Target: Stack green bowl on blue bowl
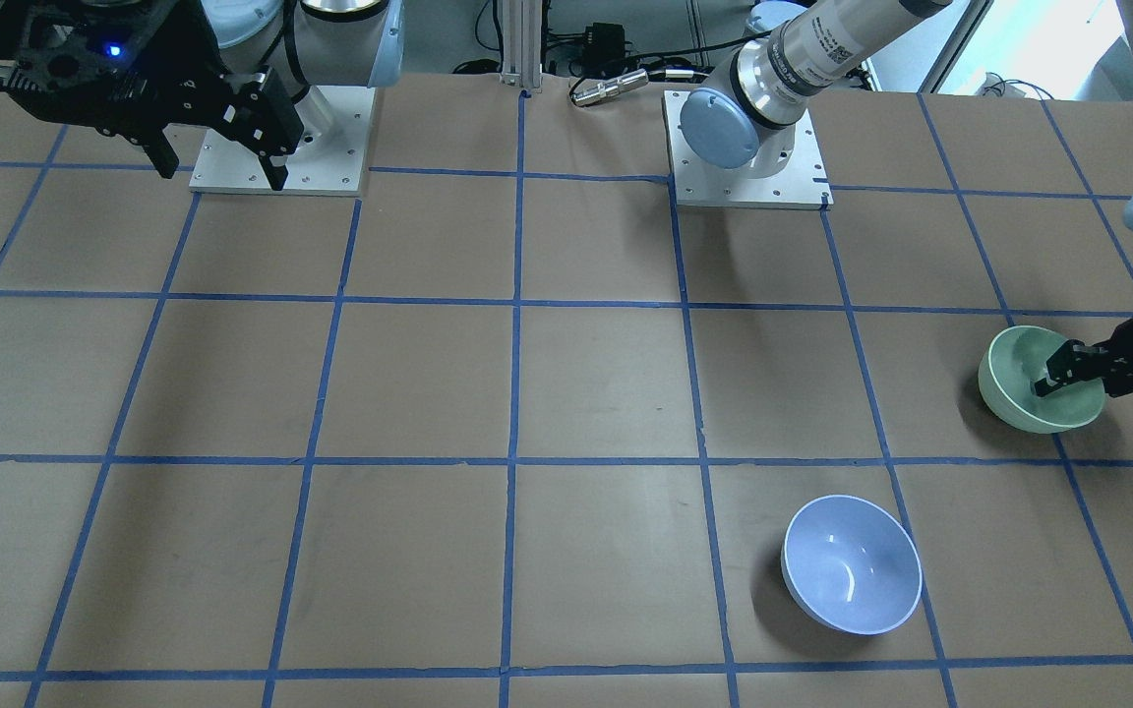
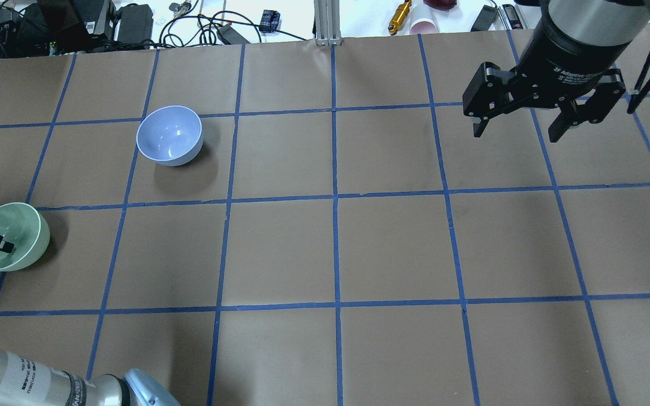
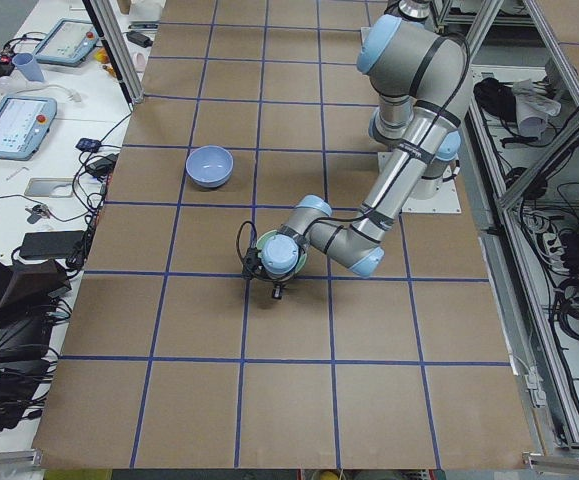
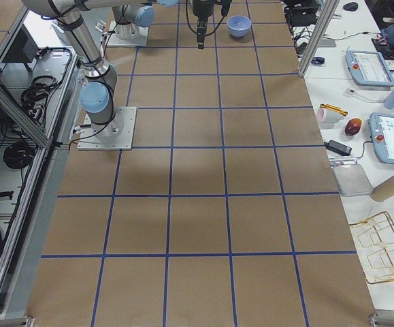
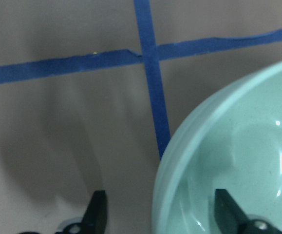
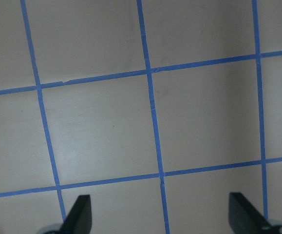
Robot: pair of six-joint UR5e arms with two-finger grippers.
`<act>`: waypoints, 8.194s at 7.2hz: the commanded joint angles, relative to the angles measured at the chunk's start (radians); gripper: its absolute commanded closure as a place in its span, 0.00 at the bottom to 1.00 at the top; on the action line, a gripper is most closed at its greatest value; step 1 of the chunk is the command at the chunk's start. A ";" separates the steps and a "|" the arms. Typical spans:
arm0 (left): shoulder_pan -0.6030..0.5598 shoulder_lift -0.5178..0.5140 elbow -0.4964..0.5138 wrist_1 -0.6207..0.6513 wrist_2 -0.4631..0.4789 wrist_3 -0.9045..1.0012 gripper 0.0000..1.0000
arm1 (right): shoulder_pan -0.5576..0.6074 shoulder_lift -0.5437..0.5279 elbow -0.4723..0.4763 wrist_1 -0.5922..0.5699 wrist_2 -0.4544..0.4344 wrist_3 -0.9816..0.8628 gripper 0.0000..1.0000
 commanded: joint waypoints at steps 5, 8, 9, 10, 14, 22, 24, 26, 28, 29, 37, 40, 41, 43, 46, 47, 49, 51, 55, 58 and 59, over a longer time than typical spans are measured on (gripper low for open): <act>0.000 0.012 0.003 -0.002 0.001 -0.007 1.00 | 0.000 0.000 0.000 0.002 0.000 0.000 0.00; -0.003 0.023 0.008 -0.015 -0.005 -0.013 1.00 | 0.000 0.000 0.000 0.000 0.000 0.000 0.00; -0.003 0.031 0.009 -0.018 -0.008 -0.013 1.00 | 0.000 0.000 0.000 0.000 0.000 0.000 0.00; -0.009 0.047 0.009 -0.026 -0.017 -0.015 1.00 | 0.000 0.000 0.000 0.000 0.000 0.000 0.00; -0.067 0.139 0.015 -0.144 -0.071 -0.101 1.00 | 0.000 0.000 0.000 0.002 0.000 0.000 0.00; -0.414 0.126 0.288 -0.316 -0.103 -0.559 1.00 | 0.000 0.000 0.001 0.002 0.002 0.000 0.00; -0.492 0.061 0.337 -0.315 -0.103 -0.688 1.00 | 0.000 0.000 0.000 0.000 0.000 0.000 0.00; -0.534 0.008 0.397 -0.313 -0.126 -0.774 1.00 | 0.000 0.000 0.001 0.000 0.000 0.000 0.00; -0.570 -0.029 0.400 -0.252 -0.223 -0.846 1.00 | 0.000 0.000 0.001 0.000 0.000 0.000 0.00; -0.598 -0.051 0.400 -0.218 -0.222 -0.854 1.00 | 0.000 0.000 0.000 0.000 0.000 0.000 0.00; -0.597 -0.083 0.364 -0.209 -0.143 -0.833 1.00 | 0.000 0.000 0.000 0.000 0.000 0.000 0.00; -0.594 -0.078 0.354 -0.212 -0.122 -0.822 0.11 | 0.000 0.000 0.000 0.000 0.000 0.000 0.00; -0.594 -0.075 0.356 -0.215 -0.120 -0.820 0.09 | 0.000 0.000 0.000 0.002 0.000 0.000 0.00; -0.603 -0.036 0.371 -0.232 -0.119 -0.840 0.08 | 0.000 0.000 0.000 0.000 0.000 0.000 0.00; -0.682 0.090 0.385 -0.330 -0.015 -0.874 0.02 | 0.000 0.000 0.000 0.002 0.000 0.000 0.00; -0.743 0.133 0.385 -0.334 0.031 -0.912 0.02 | 0.000 0.000 0.000 0.002 0.000 0.000 0.00; -0.808 0.222 0.383 -0.402 0.058 -1.033 0.00 | 0.000 0.000 0.000 0.002 0.000 0.000 0.00; -0.911 0.326 0.355 -0.477 0.061 -1.054 0.00 | 0.000 0.000 0.000 0.000 0.000 0.000 0.00; -0.936 0.523 0.190 -0.462 0.128 -1.038 0.00 | 0.000 0.000 0.000 0.000 0.000 0.000 0.00; -0.933 0.494 0.204 -0.416 0.121 -1.038 0.00 | 0.000 0.000 0.001 0.002 0.000 0.000 0.00; -0.933 0.494 0.195 -0.416 0.122 -1.038 0.00 | 0.000 0.000 0.000 0.000 0.000 0.000 0.00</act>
